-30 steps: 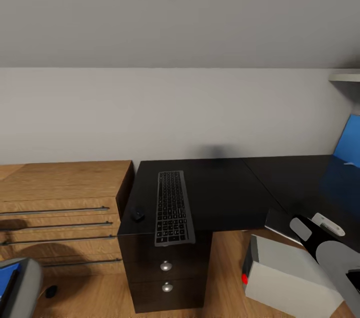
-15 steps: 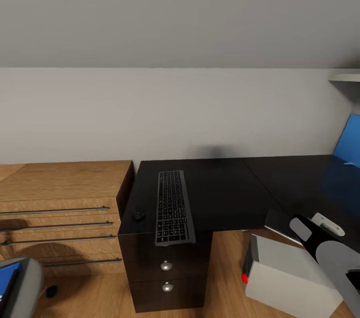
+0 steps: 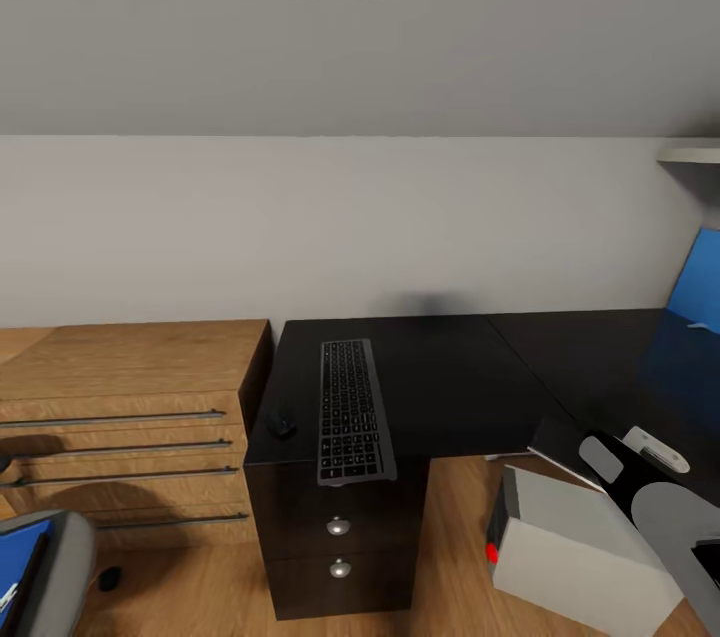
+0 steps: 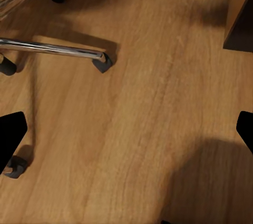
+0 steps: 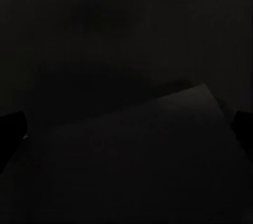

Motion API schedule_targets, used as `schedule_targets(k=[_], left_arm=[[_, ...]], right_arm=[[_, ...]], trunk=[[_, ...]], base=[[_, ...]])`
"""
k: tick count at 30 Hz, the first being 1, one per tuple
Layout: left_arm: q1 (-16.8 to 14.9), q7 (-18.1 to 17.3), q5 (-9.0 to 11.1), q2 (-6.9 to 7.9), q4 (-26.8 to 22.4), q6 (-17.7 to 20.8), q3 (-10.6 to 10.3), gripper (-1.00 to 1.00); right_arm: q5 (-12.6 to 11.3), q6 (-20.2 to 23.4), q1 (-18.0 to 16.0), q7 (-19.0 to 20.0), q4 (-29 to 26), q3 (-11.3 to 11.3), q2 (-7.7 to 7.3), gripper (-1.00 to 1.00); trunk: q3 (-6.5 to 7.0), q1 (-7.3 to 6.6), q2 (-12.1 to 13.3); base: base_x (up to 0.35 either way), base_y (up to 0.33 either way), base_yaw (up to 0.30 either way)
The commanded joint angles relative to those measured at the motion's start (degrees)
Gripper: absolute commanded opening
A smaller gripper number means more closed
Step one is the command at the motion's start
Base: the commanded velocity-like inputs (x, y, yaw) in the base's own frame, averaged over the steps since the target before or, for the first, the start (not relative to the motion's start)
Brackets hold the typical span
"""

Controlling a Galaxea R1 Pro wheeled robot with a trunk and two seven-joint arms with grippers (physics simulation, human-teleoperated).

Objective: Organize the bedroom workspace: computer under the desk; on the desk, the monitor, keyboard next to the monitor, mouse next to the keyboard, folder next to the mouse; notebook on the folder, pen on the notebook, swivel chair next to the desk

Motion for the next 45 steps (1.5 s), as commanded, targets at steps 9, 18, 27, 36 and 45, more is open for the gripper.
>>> schedule_targets(k=[9,18,27,36,45], left_arm=[[-0.03,0.32,0.24,0.02,0.07,-0.13,-0.5,1.0],[-0.03,0.32,0.24,0.02,0.08,-0.06,-0.5,1.0],[-0.03,0.32,0.24,-0.02,0.08,-0.13,-0.5,1.0],[-0.03,0.32,0.24,-0.06,0.08,-0.13,-0.5,1.0],[-0.03,0.31,0.18,-0.07,0.08,-0.13,-0.5,1.0]], right_arm=[[-1.96,-0.14,0.03,-0.16,2.57,-0.94,0.14,1.0],[-1.96,-0.14,0.03,-0.16,2.57,-0.94,0.16,1.0],[-1.96,-0.14,0.03,-0.16,2.57,-0.94,0.16,1.0],[-1.96,-0.16,0.03,-0.16,2.53,-0.94,0.16,1.0],[-1.96,-0.23,0.03,-0.16,2.49,-0.94,0.16,1.0]], trunk=[[-0.07,0.0,-0.03],[-0.07,0.0,-0.03],[-0.07,0.0,-0.03],[1.0,-1.32,2.38],[2.62,-3.3,5.99]], base=[[-0.005,0.005,0.0],[-0.033,0.046,0.0],[-0.004,0.006,0.0],[0.0,0.0,0.0],[0.0,0.0,0.0]])
